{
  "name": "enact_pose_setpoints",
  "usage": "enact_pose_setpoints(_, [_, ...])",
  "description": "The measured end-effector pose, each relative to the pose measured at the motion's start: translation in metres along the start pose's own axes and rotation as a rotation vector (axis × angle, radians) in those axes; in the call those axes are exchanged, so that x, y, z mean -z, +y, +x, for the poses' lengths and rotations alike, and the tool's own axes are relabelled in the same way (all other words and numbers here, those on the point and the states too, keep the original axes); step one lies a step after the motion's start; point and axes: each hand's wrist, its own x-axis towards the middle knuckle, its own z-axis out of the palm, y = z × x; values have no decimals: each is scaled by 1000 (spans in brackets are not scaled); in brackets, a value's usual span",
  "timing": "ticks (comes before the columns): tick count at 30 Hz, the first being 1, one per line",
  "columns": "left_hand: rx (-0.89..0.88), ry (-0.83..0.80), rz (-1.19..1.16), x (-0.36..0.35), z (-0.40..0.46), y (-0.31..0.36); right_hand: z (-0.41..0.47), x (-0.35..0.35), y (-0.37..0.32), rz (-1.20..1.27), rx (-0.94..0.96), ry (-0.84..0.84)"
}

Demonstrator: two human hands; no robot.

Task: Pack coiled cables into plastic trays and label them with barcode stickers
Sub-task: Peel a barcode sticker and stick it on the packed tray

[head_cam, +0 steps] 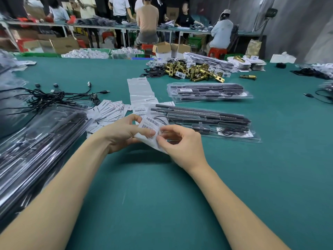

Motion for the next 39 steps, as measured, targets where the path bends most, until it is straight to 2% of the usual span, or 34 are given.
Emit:
enact_pose_setpoints(9, [-18, -13, 24, -3, 1, -1, 3, -6, -6, 216, -235, 118])
enact_pose_setpoints(14, [-31, 12, 62, -8, 4, -3, 2, -9, -7, 219, -264, 185])
enact_pose_setpoints(20, [-44, -3, 75, -10, 4, -3, 4, -6, -9, 279, -338, 156])
enact_pose_setpoints(25, [-54, -4, 109, -10, 1, -2, 3, -8, -11, 71, -220, 128])
enact_pose_setpoints(27, [-94, -54, 188, -7, -1, -1, 1, -7, -12, 8, -137, 103])
enact_pose_setpoints(31, [-133, -144, 374, -1, -4, 0, 1, 0, -15, 46, -3, 59])
enact_pose_setpoints(33, [-82, -149, 353, 1, -5, 2, 1, 5, -17, 75, 23, 5])
enact_pose_setpoints(36, [30, -25, 322, 8, -2, 6, 5, 15, -23, 308, -13, -121])
enact_pose_setpoints(38, [83, 113, 476, 16, -3, 10, 10, 24, -26, 606, -123, -144])
enact_pose_setpoints(39, [99, 133, 587, 19, -5, 12, 12, 29, -26, 704, -194, -108])
